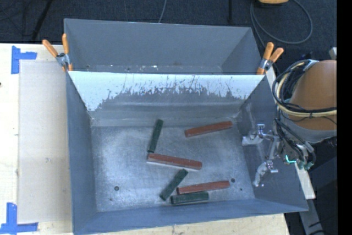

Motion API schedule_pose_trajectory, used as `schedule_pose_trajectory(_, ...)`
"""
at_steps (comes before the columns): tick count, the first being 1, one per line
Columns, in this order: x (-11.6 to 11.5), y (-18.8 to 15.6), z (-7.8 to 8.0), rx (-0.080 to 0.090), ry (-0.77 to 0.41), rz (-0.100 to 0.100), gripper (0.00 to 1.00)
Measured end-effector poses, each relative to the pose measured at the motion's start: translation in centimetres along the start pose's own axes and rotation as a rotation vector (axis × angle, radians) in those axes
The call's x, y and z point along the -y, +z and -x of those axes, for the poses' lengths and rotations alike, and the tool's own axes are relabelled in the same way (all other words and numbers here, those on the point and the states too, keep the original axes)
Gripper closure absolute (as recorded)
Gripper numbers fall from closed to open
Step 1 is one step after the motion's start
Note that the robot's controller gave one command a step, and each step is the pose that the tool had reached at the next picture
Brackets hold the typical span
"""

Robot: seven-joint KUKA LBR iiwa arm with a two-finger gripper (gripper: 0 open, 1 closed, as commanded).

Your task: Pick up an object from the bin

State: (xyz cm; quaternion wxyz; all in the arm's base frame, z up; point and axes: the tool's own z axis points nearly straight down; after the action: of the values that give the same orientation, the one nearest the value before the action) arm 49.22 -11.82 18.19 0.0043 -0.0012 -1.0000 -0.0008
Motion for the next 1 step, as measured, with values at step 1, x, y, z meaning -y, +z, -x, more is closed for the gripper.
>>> schedule_pose_trajectory(1,-0.03,-0.34,0.18,0.007,-0.003,-0.001,0.00)
